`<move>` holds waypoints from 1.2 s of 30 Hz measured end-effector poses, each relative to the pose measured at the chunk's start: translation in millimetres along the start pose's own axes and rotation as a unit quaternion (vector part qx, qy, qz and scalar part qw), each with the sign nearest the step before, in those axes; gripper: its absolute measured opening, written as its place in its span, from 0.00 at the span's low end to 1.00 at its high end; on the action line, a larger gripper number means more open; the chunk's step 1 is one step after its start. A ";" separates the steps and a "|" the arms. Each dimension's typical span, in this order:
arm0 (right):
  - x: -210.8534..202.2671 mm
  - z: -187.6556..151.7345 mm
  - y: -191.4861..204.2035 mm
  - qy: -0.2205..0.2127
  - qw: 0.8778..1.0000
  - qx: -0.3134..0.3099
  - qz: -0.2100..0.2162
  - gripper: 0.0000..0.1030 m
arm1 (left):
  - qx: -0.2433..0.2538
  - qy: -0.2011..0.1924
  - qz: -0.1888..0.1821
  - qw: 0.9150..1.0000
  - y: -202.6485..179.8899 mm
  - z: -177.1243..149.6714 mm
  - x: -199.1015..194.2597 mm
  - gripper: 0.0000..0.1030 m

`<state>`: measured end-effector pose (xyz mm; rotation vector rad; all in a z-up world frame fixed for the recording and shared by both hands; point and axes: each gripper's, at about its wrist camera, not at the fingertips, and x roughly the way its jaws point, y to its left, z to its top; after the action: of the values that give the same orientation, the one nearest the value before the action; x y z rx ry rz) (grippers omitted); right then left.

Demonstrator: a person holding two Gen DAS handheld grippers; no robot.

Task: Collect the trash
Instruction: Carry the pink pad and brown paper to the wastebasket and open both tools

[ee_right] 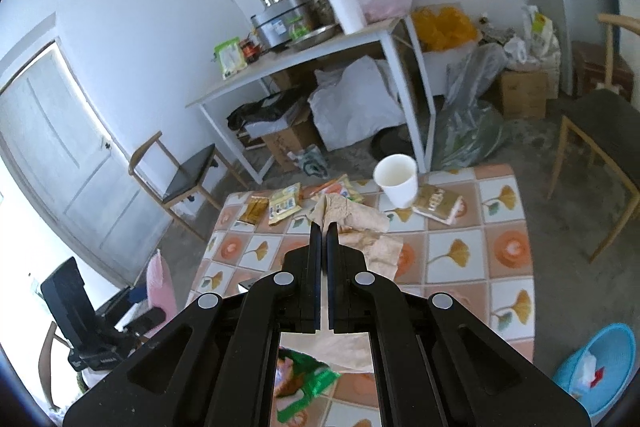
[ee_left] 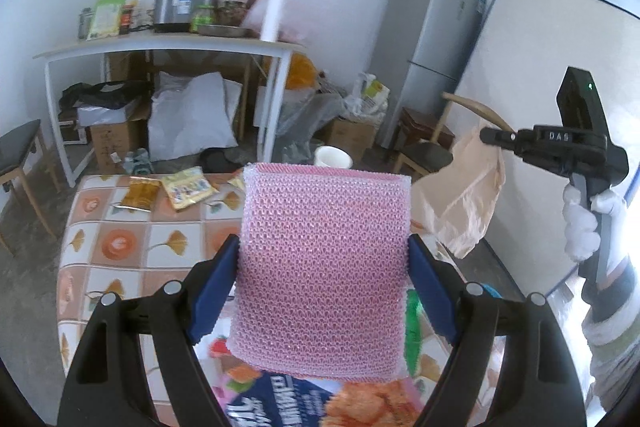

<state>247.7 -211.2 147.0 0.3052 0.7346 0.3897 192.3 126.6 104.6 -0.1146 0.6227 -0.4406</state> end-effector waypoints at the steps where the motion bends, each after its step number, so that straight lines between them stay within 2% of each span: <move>1: -5.9 -2.2 -4.0 -0.003 1.000 0.003 -0.001 0.01 | 0.006 0.002 -0.002 1.000 -8.2 -1.2 1.5 0.78; 11: -57.6 -28.9 -50.2 -0.022 0.999 0.035 -0.034 0.01 | 0.062 0.018 -0.028 0.997 -88.3 -10.5 28.7 0.78; 19: -100.7 -51.3 -105.6 -0.044 0.993 0.082 -0.069 0.01 | 0.092 0.041 -0.072 0.992 -154.8 -10.2 66.0 0.78; 22: -119.9 -63.8 -131.0 -0.056 0.989 0.107 -0.089 0.01 | 0.111 0.057 -0.093 0.988 -187.0 -8.5 86.7 0.78; 27: -149.4 -87.9 -177.0 -0.072 0.978 0.154 -0.123 0.01 | 0.150 0.098 -0.140 0.974 -261.0 -12.1 127.5 0.78; 30: -166.7 -108.9 -210.3 -0.078 0.967 0.190 -0.151 0.01 | 0.178 0.123 -0.164 0.962 -307.6 -20.6 153.2 0.78; 31: -170.9 -114.4 -217.8 -0.080 0.964 0.199 -0.157 0.01 | 0.192 0.138 -0.174 0.956 -329.4 -26.3 167.0 0.78; 36: -183.8 -147.9 -274.9 -0.082 0.943 0.264 -0.187 0.01 | 0.223 0.191 -0.195 0.936 -395.9 -52.5 219.0 0.78</move>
<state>85.0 -516.9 40.5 0.6823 0.7065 -0.2019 175.7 -323.4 36.8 0.2949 0.8691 -0.9945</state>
